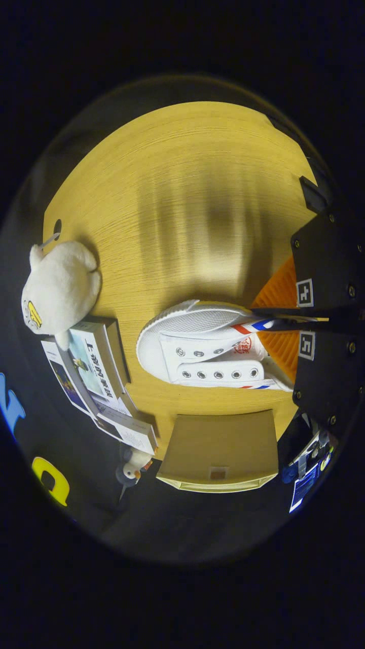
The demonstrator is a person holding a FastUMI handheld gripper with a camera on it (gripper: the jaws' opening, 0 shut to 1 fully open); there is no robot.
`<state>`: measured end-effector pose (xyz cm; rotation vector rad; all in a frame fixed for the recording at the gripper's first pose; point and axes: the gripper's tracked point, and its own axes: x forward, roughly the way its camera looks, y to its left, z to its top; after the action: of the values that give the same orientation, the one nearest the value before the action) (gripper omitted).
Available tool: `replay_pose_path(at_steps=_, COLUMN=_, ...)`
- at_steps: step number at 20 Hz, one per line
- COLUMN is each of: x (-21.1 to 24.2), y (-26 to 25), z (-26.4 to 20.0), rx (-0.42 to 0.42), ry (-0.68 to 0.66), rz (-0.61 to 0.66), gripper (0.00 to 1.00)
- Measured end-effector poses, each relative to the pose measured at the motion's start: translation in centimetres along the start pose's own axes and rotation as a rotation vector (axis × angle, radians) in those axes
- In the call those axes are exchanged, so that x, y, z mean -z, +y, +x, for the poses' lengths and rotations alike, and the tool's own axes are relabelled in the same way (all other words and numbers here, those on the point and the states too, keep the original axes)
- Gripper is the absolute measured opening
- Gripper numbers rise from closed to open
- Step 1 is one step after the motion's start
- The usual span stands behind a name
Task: Open the storage box then place both shoes into the box .Put the left shoe in first, then the right shoe, with the right side of both shoes facing outward in a uniform manner.
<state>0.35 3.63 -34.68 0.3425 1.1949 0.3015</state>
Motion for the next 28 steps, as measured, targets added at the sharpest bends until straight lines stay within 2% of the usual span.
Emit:
replay_pose_path(at_steps=13, x=-2.7, y=10.1, z=-5.2, rx=-0.057, ry=-0.019, rz=-0.106, gripper=0.03)
replay_pose_path(at_steps=21, x=-3.6, y=17.5, z=-5.4, rx=-0.098, ry=-0.004, rz=-0.238, gripper=0.03)
replay_pose_path(at_steps=28, x=-4.0, y=23.7, z=-3.8, rx=-0.138, ry=0.017, rz=-0.327, gripper=0.03)
